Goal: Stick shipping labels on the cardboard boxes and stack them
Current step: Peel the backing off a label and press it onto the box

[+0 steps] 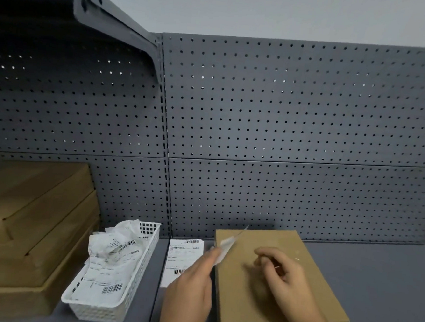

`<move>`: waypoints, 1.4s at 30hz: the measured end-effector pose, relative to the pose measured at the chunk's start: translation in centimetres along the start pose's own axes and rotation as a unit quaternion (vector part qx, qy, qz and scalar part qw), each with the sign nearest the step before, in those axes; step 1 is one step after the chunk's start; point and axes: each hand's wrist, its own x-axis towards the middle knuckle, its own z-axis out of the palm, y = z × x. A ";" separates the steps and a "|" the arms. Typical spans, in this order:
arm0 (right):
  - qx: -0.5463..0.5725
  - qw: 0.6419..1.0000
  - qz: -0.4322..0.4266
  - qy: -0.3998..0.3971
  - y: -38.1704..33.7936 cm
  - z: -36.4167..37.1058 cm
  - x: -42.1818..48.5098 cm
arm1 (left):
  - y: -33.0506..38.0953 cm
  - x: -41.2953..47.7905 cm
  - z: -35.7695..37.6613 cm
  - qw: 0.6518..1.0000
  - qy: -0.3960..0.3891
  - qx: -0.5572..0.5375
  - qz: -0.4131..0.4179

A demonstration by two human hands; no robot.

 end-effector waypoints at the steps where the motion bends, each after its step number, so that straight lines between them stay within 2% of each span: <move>1: 0.047 0.999 0.025 -0.006 -0.4 -0.2 0.0 | 0.2 0.0 0.2 1.000 -0.005 0.005 0.023; 4: 0.175 0.977 0.100 -0.068 -2.0 -0.1 -0.1 | 0.5 -0.3 1.2 0.998 0.005 0.016 0.059; 8: 0.255 0.951 0.135 -0.113 -2.5 0.4 -0.6 | 1.5 -0.5 1.7 0.997 -0.028 0.001 0.072; 15: 0.335 0.921 0.154 -0.125 -1.4 0.6 -1.0 | 1.6 -0.6 3.1 0.983 -0.087 -0.162 -0.011; 20: 0.358 0.912 0.150 -0.134 -0.4 0.5 -1.1 | 1.5 0.2 2.9 0.968 -0.106 -0.226 -0.026; 31: 0.360 0.907 0.135 -0.170 0.2 -0.1 -1.2 | 1.3 0.7 2.8 0.975 -0.114 -0.190 0.002; 42: 0.394 0.897 0.124 -0.157 0.2 0.3 -1.2 | 1.5 0.9 2.7 0.976 -0.134 -0.169 0.033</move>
